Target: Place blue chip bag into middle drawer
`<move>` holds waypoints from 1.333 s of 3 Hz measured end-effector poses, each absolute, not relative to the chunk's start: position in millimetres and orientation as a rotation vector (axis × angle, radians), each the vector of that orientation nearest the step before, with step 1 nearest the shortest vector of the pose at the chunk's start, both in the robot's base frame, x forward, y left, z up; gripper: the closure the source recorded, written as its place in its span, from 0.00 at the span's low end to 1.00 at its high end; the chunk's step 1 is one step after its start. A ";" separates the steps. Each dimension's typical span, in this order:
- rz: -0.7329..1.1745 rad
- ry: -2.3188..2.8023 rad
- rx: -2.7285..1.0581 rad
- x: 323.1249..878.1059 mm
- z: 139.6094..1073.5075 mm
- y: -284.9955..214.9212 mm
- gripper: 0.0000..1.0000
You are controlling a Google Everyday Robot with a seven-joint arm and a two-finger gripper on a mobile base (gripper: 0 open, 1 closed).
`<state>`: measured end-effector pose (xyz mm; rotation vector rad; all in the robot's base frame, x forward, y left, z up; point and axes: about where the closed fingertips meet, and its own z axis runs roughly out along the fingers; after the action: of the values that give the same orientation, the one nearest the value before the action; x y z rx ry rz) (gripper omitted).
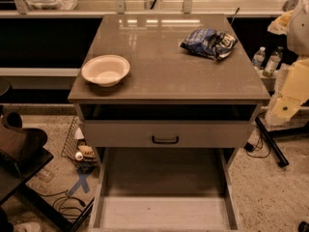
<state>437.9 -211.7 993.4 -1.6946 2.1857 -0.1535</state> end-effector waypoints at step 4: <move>-0.191 2.028 -1.496 544.3 970.5 -198.8 0.00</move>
Offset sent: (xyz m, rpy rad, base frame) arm 0.0507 0.0086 -0.0115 0.0606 -0.1002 0.0439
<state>544.3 -198.8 970.5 -1.4955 2.0279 -0.1911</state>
